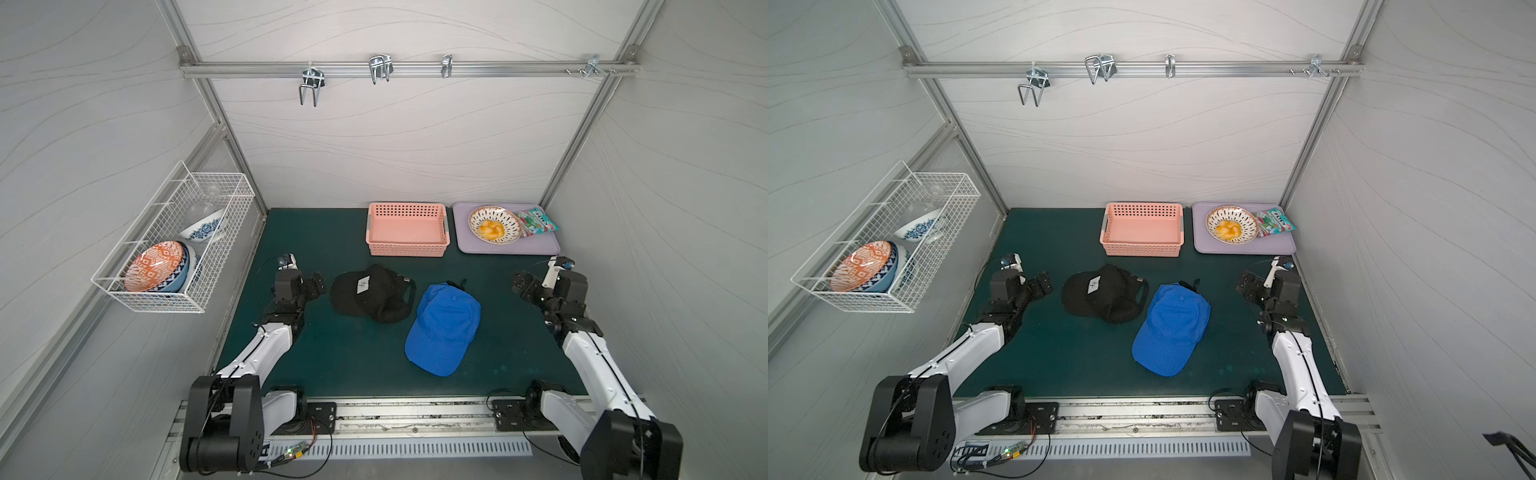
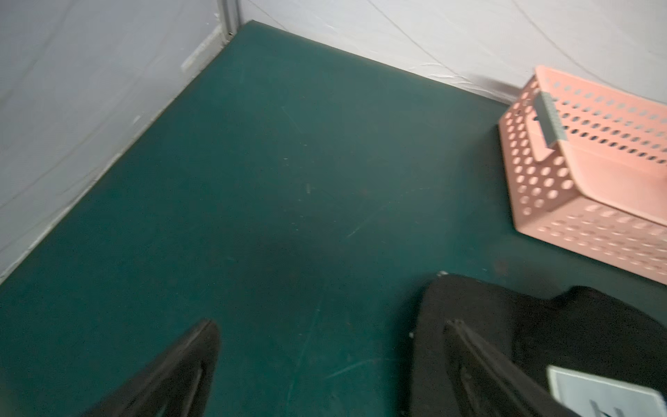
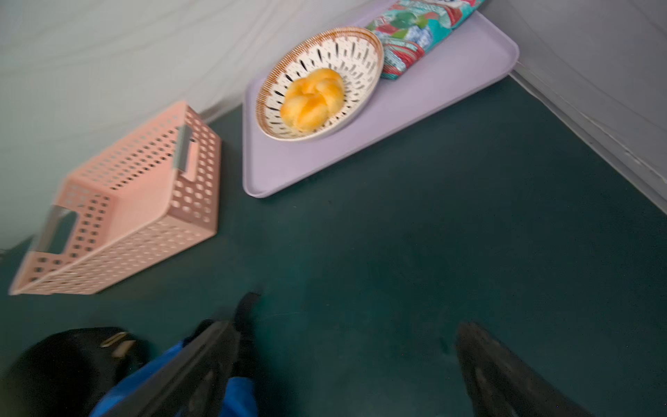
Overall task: Turn the baseball cap inside out
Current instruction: Reset both arms
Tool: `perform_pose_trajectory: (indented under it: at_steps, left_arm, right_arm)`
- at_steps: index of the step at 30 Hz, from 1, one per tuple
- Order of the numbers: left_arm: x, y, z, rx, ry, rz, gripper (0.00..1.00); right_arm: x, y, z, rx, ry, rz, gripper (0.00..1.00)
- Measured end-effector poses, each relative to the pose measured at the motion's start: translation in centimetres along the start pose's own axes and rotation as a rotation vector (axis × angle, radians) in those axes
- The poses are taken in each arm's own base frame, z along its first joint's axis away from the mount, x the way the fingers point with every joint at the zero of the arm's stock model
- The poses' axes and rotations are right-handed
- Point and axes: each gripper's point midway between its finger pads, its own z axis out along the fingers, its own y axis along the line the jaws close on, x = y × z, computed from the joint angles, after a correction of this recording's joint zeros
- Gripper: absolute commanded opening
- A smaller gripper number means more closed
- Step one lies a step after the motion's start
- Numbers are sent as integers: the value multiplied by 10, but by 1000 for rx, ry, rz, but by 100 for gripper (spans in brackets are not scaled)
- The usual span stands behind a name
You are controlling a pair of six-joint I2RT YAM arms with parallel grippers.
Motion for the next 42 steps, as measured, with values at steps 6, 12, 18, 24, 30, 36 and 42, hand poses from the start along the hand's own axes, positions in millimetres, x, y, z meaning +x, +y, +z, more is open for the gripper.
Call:
perform_pose_trajectory:
  at_steps: [6, 12, 18, 24, 30, 36, 42]
  left_arm:
    - [33, 19, 12, -65, -44, 45, 100]
    - [39, 2, 45, 6, -55, 116, 100]
    - [9, -12, 54, 37, -113, 136, 100]
    - [7, -13, 55, 39, -117, 144, 100]
    - [7, -13, 54, 40, -118, 147, 100]
    - [7, -14, 54, 41, -117, 147, 100]
    - [7, -14, 54, 41, -117, 147, 100]
  right_arm:
    - [29, -15, 27, 43, -25, -101, 99]
    - [30, -12, 51, 8, -86, -174, 99]
    - [31, 4, 88, -53, -95, -262, 99]
    - [14, 22, 100, -80, -109, -316, 99]
    - [13, 22, 100, -79, -112, -331, 99]
    - [13, 22, 100, -80, -110, -335, 99]
    - [14, 23, 100, -82, -108, -335, 99]
